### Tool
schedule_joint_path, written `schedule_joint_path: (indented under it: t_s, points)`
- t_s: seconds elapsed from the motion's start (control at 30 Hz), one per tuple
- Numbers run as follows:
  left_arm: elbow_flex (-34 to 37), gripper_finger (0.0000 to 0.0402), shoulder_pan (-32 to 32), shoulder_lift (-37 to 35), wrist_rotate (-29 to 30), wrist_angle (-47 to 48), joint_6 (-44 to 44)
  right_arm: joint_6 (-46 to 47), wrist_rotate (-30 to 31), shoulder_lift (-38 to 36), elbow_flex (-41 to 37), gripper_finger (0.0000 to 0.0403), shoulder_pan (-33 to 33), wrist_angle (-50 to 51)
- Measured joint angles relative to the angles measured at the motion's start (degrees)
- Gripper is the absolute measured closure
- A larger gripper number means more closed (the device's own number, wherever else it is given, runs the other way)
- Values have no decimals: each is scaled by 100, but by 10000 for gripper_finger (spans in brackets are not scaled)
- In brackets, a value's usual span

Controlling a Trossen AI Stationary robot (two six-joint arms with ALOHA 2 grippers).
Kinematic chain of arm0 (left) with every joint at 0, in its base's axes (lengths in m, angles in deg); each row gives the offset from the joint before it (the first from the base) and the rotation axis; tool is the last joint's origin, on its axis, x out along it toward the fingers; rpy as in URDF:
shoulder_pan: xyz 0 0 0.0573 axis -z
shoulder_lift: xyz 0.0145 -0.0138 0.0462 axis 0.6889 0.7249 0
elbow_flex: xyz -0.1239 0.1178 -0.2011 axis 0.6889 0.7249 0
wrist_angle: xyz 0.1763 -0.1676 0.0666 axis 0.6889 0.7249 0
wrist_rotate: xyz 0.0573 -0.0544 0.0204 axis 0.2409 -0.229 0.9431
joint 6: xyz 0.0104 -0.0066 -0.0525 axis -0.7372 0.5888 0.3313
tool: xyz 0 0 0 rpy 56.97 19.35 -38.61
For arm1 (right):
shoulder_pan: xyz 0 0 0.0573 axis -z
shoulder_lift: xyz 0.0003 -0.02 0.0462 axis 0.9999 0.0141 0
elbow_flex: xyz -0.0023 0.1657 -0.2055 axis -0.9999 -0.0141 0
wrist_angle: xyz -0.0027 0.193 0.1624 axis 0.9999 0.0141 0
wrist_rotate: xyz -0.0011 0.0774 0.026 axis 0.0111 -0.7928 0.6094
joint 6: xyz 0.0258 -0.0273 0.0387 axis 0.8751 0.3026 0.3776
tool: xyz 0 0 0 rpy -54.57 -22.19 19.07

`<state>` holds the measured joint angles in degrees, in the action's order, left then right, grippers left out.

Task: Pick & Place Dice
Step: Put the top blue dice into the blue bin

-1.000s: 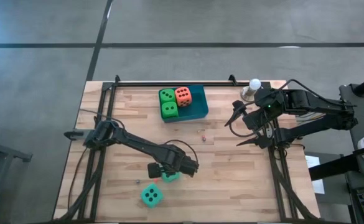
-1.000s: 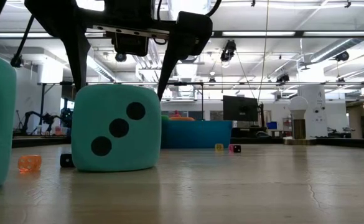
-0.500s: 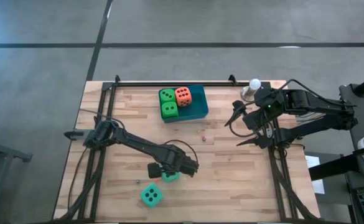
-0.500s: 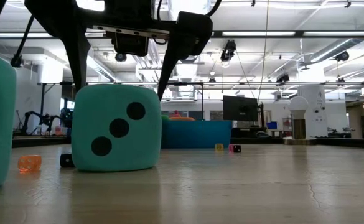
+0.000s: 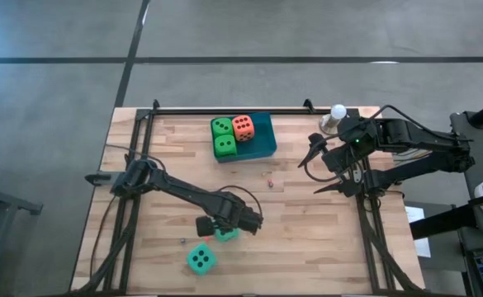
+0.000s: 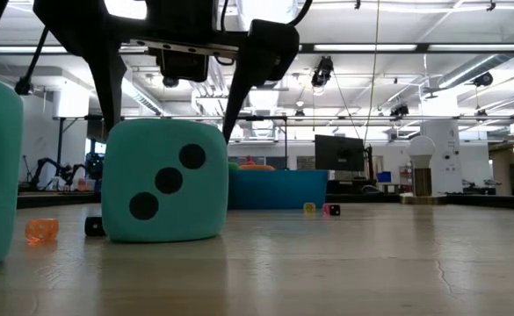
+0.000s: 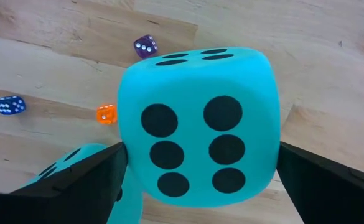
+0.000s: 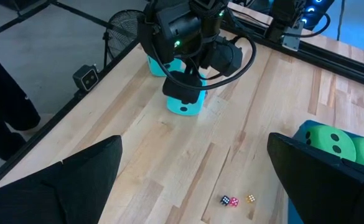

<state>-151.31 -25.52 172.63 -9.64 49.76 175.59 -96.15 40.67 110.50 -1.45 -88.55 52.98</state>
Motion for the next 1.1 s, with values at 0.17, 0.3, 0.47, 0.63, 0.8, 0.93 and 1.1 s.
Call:
schedule_joint_path:
  t_s: [0.17,0.3,0.47,0.63,0.8,0.93,1.1]
  points:
    - [126,2,-6,0,0,-224,343,-4,0,2,0,3,2,-2]
    - [137,3,-11,0,-3,-298,516,-1,0,1,0,3,0,-2]
    - [121,2,-11,-6,-6,-279,382,-1,0,0,0,3,2,0]
    - [121,3,-11,-11,-2,-281,382,-7,1,1,0,3,2,-2]
    - [126,4,-11,-15,0,-285,386,-12,0,1,0,3,1,-1]
    - [126,3,-11,-15,4,-285,371,-6,2,0,0,3,1,-2]
    - [126,4,-11,-17,7,-304,371,-12,2,0,0,3,0,-2]
